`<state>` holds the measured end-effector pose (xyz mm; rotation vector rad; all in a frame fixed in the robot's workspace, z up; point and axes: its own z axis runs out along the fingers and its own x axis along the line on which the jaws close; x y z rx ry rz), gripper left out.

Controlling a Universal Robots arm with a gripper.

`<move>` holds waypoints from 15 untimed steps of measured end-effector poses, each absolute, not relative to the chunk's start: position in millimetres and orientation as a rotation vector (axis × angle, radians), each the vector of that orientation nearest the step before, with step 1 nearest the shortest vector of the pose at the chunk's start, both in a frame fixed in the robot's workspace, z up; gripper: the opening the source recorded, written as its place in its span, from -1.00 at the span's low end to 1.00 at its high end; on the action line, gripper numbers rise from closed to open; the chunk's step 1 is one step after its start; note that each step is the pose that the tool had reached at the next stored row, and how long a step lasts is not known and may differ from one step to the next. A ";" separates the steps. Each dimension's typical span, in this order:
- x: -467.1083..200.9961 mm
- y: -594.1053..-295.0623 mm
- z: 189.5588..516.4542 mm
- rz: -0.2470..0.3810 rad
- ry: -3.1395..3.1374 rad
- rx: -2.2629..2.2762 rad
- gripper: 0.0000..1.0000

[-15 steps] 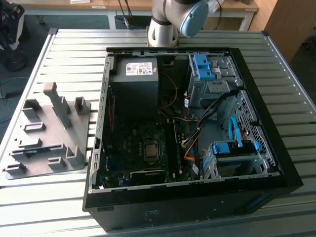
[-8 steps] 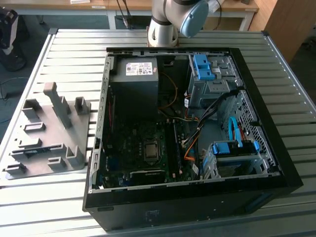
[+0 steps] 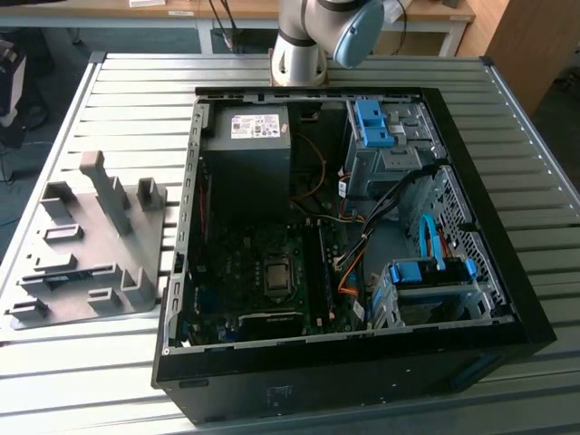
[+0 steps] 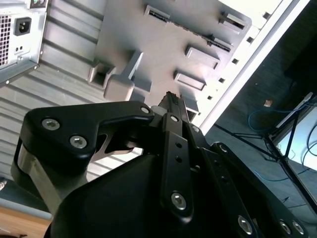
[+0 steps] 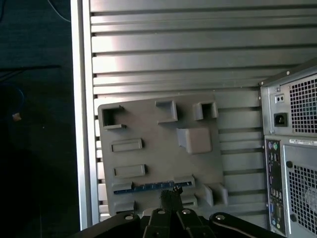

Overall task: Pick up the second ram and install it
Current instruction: 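Reach for the second ram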

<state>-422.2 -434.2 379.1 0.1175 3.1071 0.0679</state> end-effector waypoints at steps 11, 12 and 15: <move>-422.2 -438.1 359.2 0.068 3.107 0.118 -0.80; -422.2 -438.3 357.3 0.068 3.107 0.118 -0.80; -422.2 -439.0 352.0 0.068 3.107 0.118 -0.80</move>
